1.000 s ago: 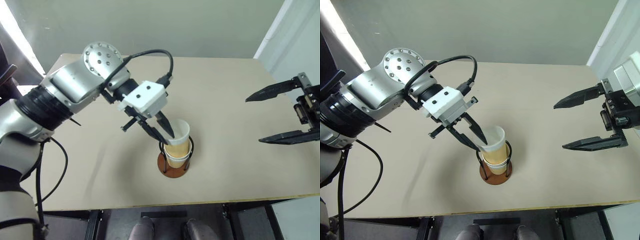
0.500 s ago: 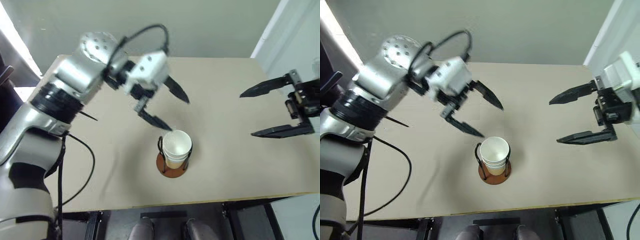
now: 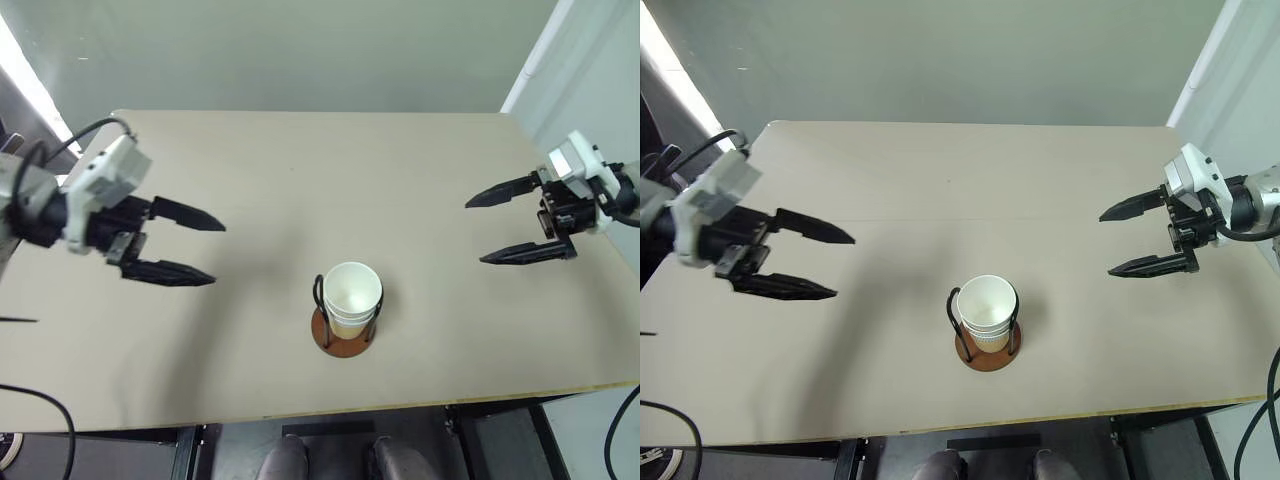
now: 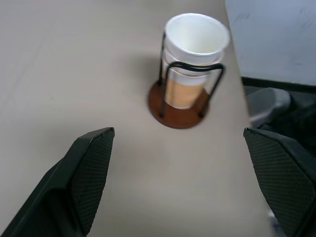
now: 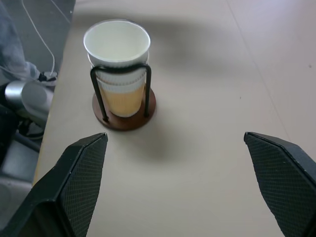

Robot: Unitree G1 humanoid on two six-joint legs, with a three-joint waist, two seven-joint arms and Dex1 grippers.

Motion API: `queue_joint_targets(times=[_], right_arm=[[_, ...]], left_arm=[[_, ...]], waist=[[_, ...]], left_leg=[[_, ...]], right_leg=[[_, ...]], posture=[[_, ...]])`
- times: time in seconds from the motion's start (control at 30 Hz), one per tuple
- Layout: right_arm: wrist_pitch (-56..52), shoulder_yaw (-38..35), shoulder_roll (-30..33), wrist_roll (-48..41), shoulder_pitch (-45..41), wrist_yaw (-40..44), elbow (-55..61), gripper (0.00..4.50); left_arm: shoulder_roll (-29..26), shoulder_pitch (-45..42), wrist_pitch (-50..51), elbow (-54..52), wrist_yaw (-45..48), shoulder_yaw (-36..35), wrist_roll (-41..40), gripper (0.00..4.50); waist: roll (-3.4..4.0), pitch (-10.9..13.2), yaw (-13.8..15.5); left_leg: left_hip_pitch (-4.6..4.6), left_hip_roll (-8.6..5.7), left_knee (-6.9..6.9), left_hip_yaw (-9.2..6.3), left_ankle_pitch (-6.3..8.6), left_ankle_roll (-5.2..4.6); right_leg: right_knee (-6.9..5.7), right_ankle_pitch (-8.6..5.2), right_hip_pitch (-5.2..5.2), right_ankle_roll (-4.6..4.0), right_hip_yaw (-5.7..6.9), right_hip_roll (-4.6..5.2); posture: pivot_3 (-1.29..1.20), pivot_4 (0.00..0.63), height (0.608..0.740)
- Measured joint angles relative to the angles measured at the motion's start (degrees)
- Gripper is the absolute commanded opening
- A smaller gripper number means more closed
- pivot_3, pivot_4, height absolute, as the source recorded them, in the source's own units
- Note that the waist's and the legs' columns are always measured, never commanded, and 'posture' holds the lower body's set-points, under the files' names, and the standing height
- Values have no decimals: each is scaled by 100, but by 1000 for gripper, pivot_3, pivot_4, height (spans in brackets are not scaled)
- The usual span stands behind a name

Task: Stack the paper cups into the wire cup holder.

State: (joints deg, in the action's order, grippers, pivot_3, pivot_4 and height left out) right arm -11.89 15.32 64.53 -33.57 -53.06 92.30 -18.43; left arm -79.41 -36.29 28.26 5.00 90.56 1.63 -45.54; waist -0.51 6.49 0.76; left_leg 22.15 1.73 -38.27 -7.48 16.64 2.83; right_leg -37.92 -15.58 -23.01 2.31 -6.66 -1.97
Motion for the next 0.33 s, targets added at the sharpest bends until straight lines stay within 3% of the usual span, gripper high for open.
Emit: queue_joint_targets(times=[0.17,0.33], right_arm=[[295,281,184,-20,-38,0,-441,4500],[439,609,157,-63,-193,1,-666,4500]], left_arm=[[-154,1329,376,-81,-8,-1455,-12,4468],[-7,1825,552,-307,-13,-1941,11,4468]], waist=[[2,-1,-41],[1,-1,-52]], left_leg=[[-27,1,4,2,1,-7],[-25,3,2,2,2,-8]], right_leg=[[-10,1,20,-6,-2,7],[-9,6,18,-17,2,7]], posture=[[0,150,740],[0,150,740]])
